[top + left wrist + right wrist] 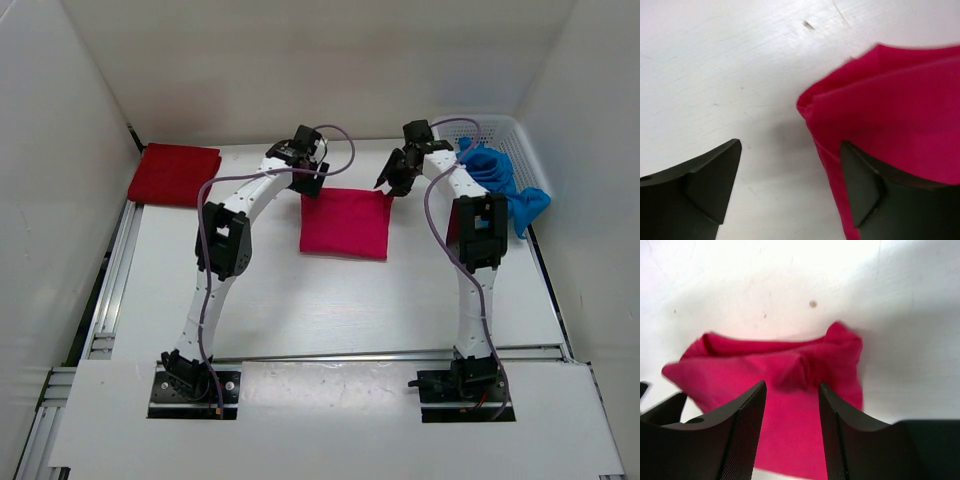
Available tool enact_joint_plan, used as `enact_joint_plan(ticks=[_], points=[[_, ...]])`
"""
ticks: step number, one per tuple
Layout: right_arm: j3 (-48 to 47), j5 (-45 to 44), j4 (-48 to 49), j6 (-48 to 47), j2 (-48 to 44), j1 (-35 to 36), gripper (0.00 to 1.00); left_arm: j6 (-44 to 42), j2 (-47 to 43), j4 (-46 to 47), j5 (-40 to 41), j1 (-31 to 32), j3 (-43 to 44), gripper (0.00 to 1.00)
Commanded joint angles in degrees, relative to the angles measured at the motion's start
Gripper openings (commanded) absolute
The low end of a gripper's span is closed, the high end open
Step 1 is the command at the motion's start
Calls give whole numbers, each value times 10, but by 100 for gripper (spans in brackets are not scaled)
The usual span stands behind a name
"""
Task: Fold and stack the t-shirts
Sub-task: Fold the long partially folded tshirt into a neat square
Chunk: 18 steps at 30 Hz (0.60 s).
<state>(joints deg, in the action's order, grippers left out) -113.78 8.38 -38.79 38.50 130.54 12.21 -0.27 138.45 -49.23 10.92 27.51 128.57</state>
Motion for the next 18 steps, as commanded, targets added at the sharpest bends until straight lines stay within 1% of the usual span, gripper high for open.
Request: enact_joint_plan(ticks=[1, 2, 3, 4, 5, 6, 7, 8, 9, 10, 11, 12, 14, 15, 17, 18], points=[[-28, -40, 31, -13, -23, -3, 51, 3, -36, 26, 43, -20, 41, 93], [-14, -47, 42, -21, -37, -3, 50, 3, -53, 33, 43, -20, 41, 93], [26, -54, 57, -27, -71, 5, 48, 3, -62, 38, 43, -20, 41, 93], [49, -54, 87, -33, -88, 5, 40, 3, -70, 43, 12, -20, 41, 90], [71, -54, 99, -41, -103, 14, 36, 3, -77, 50, -12, -20, 34, 87], [102, -54, 106, -41, -124, 19, 29, 3, -77, 50, -34, -20, 34, 82], [114, -54, 111, -41, -131, 28, 22, 3, -77, 50, -53, -20, 28, 63], [123, -54, 111, -41, -136, 28, 9, 3, -77, 50, -77, -15, 23, 51], [130, -37, 111, -36, -136, 34, 4, 3, -71, 50, -87, -7, 13, 39], [137, -22, 116, -30, -136, 34, 1, 3, -65, 50, -102, -7, 8, 33], [137, -8, 116, -10, -121, 34, 1, 3, -65, 44, -140, -7, 2, 26], [137, 5, 116, 4, -112, 34, 1, 3, -65, 44, -156, 0, 2, 24], [131, 19, 116, 29, -84, 34, 1, 3, -54, 44, -168, 5, -7, 25], [125, 25, 116, 37, -73, 34, 1, 3, -47, 44, -174, 5, -7, 33], [98, 25, 116, 44, -43, 34, 1, 3, -19, 44, -174, 5, 18, 46], [90, 16, 116, 50, -34, 34, 1, 3, -8, 44, -168, 5, 27, 49]])
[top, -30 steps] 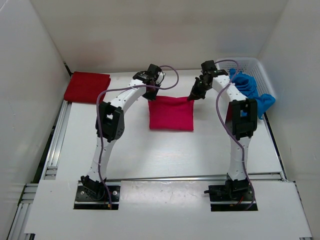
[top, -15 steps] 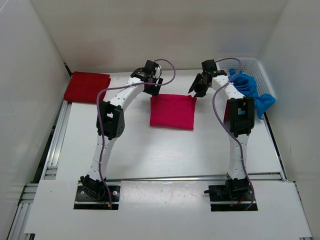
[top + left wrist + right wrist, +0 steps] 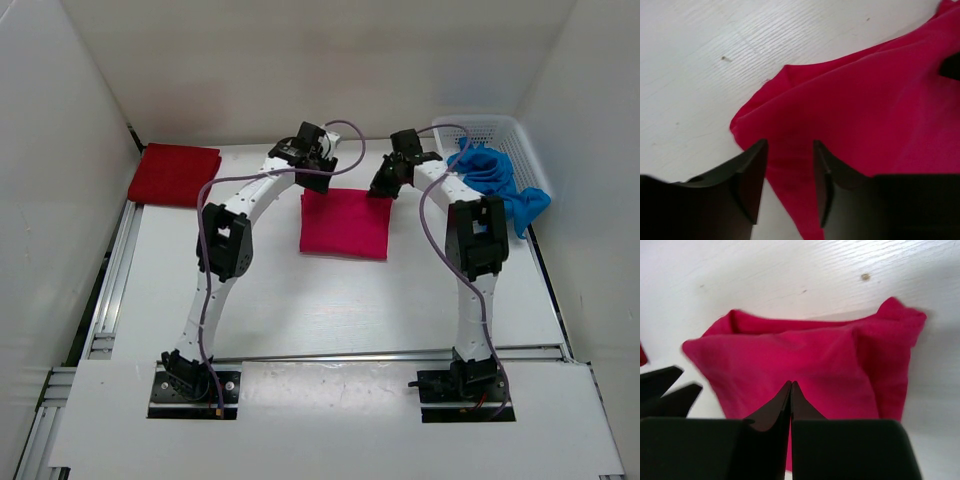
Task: Fold and stack the t-shirts
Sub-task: Fold the long partially folded tshirt into a neat square
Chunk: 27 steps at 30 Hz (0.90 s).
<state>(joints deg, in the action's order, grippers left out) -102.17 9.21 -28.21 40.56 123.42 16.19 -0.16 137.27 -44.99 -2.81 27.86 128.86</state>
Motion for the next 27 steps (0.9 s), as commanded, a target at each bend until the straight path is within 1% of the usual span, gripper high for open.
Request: enact_joint_plan(ticks=[1, 4, 8, 11, 12, 13, 16, 17, 18, 19, 20, 21, 22, 23, 24, 27], points=[[-34, -13, 10, 30, 45, -5, 1, 2, 12, 2, -21, 2, 34, 54], [-60, -47, 4, 35, 62, -5, 1, 2, 41, 17, 16, 2, 58, 55], [-101, -59, 4, 29, 91, -12, 1, 2, 52, 27, 28, -16, 63, 55], [-123, -74, -9, 16, 98, -17, 1, 2, 57, 27, 53, -22, 69, 60], [-136, -75, -15, 15, 98, -17, 1, 2, 36, 27, 59, -22, 69, 62], [-143, -81, -25, 8, 98, -23, 4, 2, 27, 27, 66, -22, 69, 68], [-157, -74, -26, 1, 84, -28, 10, 2, -7, 27, 83, -22, 69, 79], [-157, -74, -31, -14, 78, -28, 16, 2, -16, 27, 83, -22, 62, 91], [-157, -68, -31, -22, 72, -28, 22, 2, -35, 27, 74, -28, 45, 99], [-157, -62, -44, -29, 56, -28, 29, 2, -47, 27, 58, -36, 32, 99], [-152, -62, -54, -43, 47, -28, 41, 2, -59, 27, 11, -41, 14, 99], [-144, -62, -65, -49, 39, -28, 44, 2, -71, 27, -16, -41, -4, 99], [-122, -62, -78, -49, 20, -28, 46, 2, -94, 27, -42, -50, -49, 99], [-103, -62, -95, -55, 10, -28, 51, 2, -103, 27, -81, -55, -71, 99], [-61, -42, -95, -65, -8, -28, 53, 2, -111, 27, -92, -55, -112, 99], [-5, -12, -95, -78, -21, -28, 57, 2, -118, 18, -124, -55, -160, 99]])
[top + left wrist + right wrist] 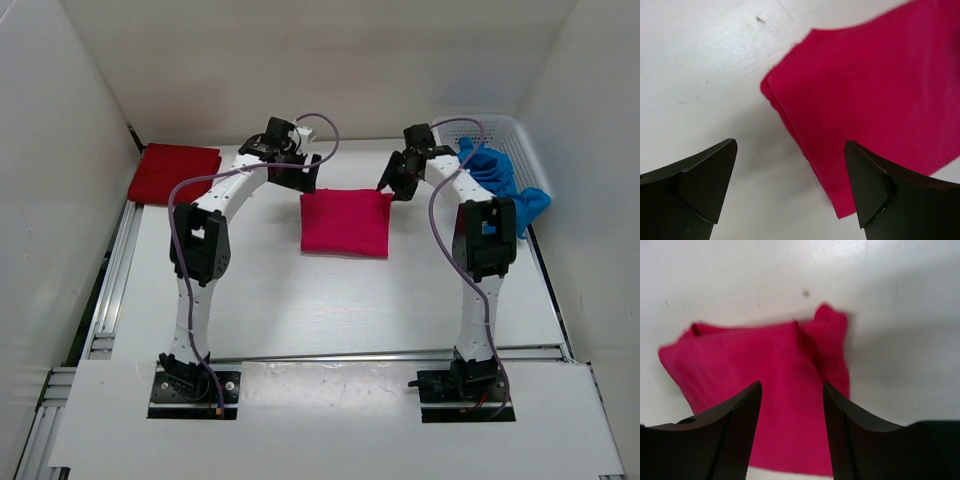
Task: Fold and stack the t-shirts
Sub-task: Fold the long partially folded tshirt into a neat square
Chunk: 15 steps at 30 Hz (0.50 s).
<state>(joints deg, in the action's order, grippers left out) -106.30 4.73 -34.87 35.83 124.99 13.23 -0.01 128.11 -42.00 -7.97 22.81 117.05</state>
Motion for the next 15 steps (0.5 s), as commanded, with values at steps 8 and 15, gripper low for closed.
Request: enact_joint_plan(ticks=[8, 15], points=[[103, 90, -23, -24, -19, 1, 59, 0, 18, -39, -139, 1, -61, 99], [132, 77, -23, -18, -19, 1, 56, 0, 42, -39, -166, -5, -98, 99]])
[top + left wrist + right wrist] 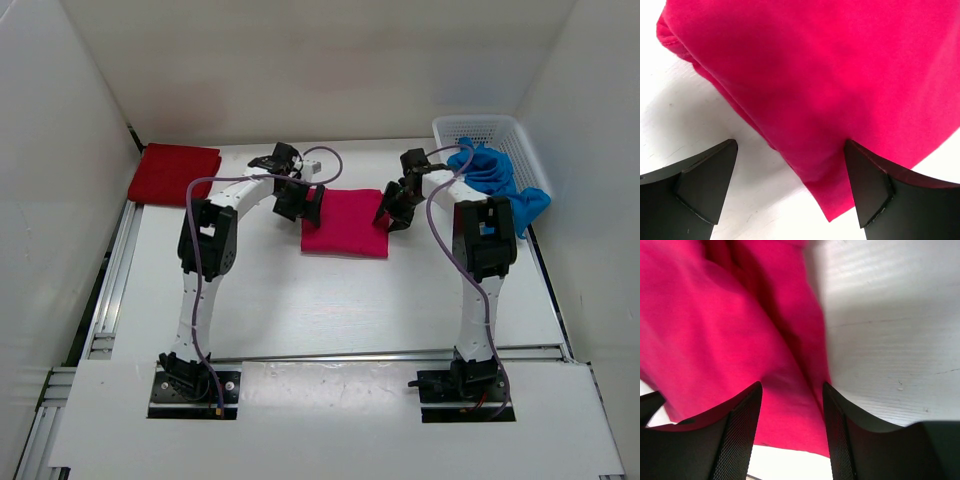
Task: Fold and stack the t-shirts
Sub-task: Fold the long partially folded tshirt into a neat square, then put the neatly folded tshirt into the corner of the board with the left arm
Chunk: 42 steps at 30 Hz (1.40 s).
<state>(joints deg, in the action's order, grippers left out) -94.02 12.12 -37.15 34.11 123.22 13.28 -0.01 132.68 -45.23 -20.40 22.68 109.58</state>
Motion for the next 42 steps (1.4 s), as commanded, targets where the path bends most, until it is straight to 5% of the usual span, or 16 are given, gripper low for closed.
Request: enact_joint_plan(ticks=[1, 8, 15, 19, 21, 24, 33, 42], points=[[16, -2, 0, -1, 4, 1, 56, 0, 2, -6, -54, -4, -29, 99], [28, 7, 0, 4, 16, 1, 56, 0, 68, -6, -176, -4, -34, 98], [45, 19, 26, 10, 11, 6, 54, 0, 116, -1, -256, -4, -15, 57], [50, 29, 31, 10, 0, 6, 53, 0, 127, -1, -271, -4, 10, 13], [60, 29, 31, 10, -5, 6, 53, 0, 119, -1, -265, -25, 10, 10], [71, 24, 31, 10, -32, 6, 53, 0, 83, -11, -208, -62, 4, 10], [112, -21, 17, -24, -140, 6, 54, 0, -7, -79, 233, -91, 110, 10], [107, -38, -2, -34, -164, 6, 54, 0, 5, 15, 519, -91, 135, 10]])
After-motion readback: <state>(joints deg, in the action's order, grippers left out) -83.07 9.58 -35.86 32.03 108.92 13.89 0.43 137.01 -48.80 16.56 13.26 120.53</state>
